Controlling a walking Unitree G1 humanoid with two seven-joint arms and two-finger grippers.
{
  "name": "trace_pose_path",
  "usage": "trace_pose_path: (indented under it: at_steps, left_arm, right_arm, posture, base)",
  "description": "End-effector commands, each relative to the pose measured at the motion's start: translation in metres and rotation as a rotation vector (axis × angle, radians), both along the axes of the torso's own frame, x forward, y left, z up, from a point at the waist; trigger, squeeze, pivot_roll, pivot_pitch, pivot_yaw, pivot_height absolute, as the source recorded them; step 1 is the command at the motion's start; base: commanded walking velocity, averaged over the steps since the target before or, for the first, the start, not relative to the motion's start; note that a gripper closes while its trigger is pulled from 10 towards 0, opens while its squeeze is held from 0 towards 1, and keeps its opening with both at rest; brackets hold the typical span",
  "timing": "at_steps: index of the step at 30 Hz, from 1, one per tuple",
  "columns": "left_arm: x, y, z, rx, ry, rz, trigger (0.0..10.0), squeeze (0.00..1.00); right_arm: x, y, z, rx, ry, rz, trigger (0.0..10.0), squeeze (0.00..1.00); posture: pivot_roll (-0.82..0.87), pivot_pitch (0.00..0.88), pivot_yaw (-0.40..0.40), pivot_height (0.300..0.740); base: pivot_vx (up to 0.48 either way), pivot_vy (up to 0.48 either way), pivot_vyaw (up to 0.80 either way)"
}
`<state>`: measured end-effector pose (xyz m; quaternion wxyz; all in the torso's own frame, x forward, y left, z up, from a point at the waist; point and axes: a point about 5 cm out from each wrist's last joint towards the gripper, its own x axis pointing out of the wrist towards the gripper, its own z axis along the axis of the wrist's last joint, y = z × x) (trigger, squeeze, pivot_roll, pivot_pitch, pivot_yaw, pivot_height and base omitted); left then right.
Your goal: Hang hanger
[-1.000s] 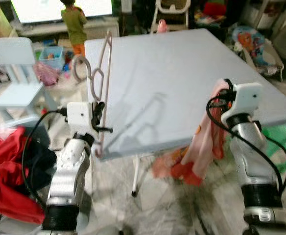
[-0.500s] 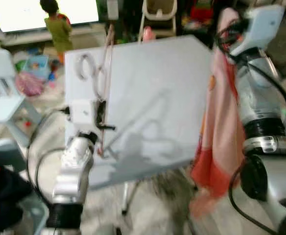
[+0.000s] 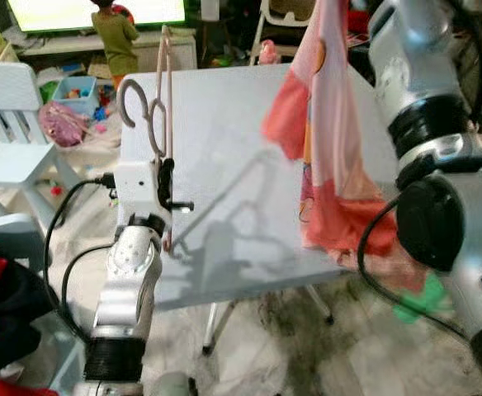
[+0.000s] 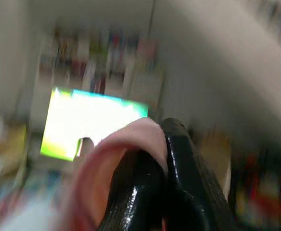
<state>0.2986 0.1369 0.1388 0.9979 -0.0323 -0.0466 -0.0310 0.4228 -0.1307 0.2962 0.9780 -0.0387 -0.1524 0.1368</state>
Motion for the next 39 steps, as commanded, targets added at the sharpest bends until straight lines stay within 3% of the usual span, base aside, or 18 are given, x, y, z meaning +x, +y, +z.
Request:
trace_pose_path:
  at_steps: [1, 3, 4, 6, 8, 9, 13, 15, 17, 19, 22, 27, 31, 35, 39]
  left_arm:
    - [-0.003, 0.000, -0.015, 0.014, 0.080, -0.002, 10.0, 0.00]
    - [-0.002, 0.000, -0.016, 0.015, 0.085, -0.006, 10.0, 0.00]
    - [-0.002, 0.000, -0.016, 0.017, 0.087, -0.009, 10.0, 0.00]
    - [0.000, -0.001, -0.016, 0.021, 0.088, -0.016, 10.0, 0.00]
    - [0.000, -0.001, -0.015, 0.022, 0.088, -0.021, 10.0, 0.00]
    - [0.002, -0.003, -0.015, 0.023, 0.088, -0.025, 10.0, 0.00]
    - [0.002, -0.005, -0.014, 0.020, 0.086, -0.035, 10.0, 0.00]
    - [-0.001, -0.008, -0.016, 0.027, 0.093, -0.054, 10.0, 0.00]
    - [-0.002, -0.010, -0.019, 0.027, 0.106, -0.068, 10.0, 0.00]
    - [-0.004, -0.011, -0.020, 0.024, 0.114, -0.085, 10.0, 0.00]
    - [-0.003, -0.012, -0.019, 0.022, 0.114, -0.090, 10.0, 0.00]
    - [-0.002, -0.011, -0.017, 0.018, 0.111, -0.094, 10.0, 0.00]
    - [-0.005, -0.012, -0.022, 0.011, 0.131, -0.106, 10.0, 0.00]
    - [-0.006, -0.016, -0.023, 0.002, 0.137, -0.119, 10.0, 0.00]
    - [-0.007, -0.019, -0.022, -0.002, 0.137, -0.131, 10.0, 0.00]
  right_arm:
    - [0.000, -0.013, -0.054, -0.009, 0.238, -0.037, 10.0, 1.00]
    - [-0.008, -0.023, -0.102, -0.069, 0.433, -0.055, 10.0, 1.00]
    - [-0.021, -0.036, -0.144, -0.187, 0.571, -0.054, 10.0, 1.00]
    - [-0.034, -0.048, -0.169, -0.286, 0.632, -0.018, 10.0, 1.00]
    - [-0.038, -0.052, -0.175, -0.296, 0.643, 0.000, 10.0, 1.00]
    - [-0.045, -0.063, -0.182, -0.327, 0.647, 0.020, 10.0, 1.00]
    - [-0.050, -0.077, -0.181, -0.356, 0.610, 0.023, 10.0, 1.00]
    - [-0.054, -0.087, -0.173, -0.389, 0.542, 0.040, 10.0, 1.00]
    - [-0.057, -0.090, -0.163, -0.337, 0.480, 0.080, 10.0, 1.00]
    - [-0.068, -0.091, -0.149, -0.247, 0.387, 0.203, 10.0, 1.00]
    - [-0.078, -0.099, -0.142, -0.247, 0.350, 0.233, 10.0, 1.00]
    - [-0.099, -0.123, -0.142, -0.291, 0.414, 0.291, 10.0, 1.00]
    - [-0.127, -0.143, -0.158, -0.389, 0.598, 0.397, 10.0, 1.00]
    - [-0.134, -0.141, -0.171, -0.375, 0.694, 0.427, 10.0, 1.00]
    - [-0.125, -0.130, -0.194, -0.399, 0.770, 0.347, 10.0, 1.00]
  posture:
    - [0.06, 0.000, -0.051, 0.740]
    - [0.06, 0.000, -0.046, 0.740]
    - [0.05, 0.000, -0.043, 0.740]
    - [0.05, 0.000, -0.040, 0.740]
    - [0.05, 0.000, -0.039, 0.740]
    - [0.04, 0.000, -0.039, 0.740]
    - [0.04, 0.000, -0.035, 0.740]
    - [0.04, 0.000, -0.035, 0.740]
    - [0.04, 0.000, -0.035, 0.740]
    - [0.02, 0.000, -0.028, 0.740]
    - [0.02, 0.001, -0.021, 0.740]
    - [0.02, 0.000, -0.017, 0.740]
    - [0.01, 0.002, -0.019, 0.740]
    - [0.02, 0.004, -0.023, 0.740]
    - [0.02, 0.005, -0.030, 0.740]
  base:
    - [0.000, 0.000, 0.00]
    - [0.000, 0.000, 0.00]
    - [0.000, 0.000, 0.00]
    - [0.000, 0.000, 0.00]
    - [0.000, 0.000, 0.00]
    - [0.000, 0.000, 0.00]
    - [0.000, 0.000, 0.00]
    - [0.000, 0.000, 0.00]
    - [0.000, 0.000, 0.00]
    - [0.000, 0.000, 0.00]
    - [0.000, 0.000, 0.00]
    - [0.000, 0.000, 0.00]
    - [0.000, 0.000, 0.00]
    - [0.000, 0.000, 0.00]
    - [0.000, 0.000, 0.00]
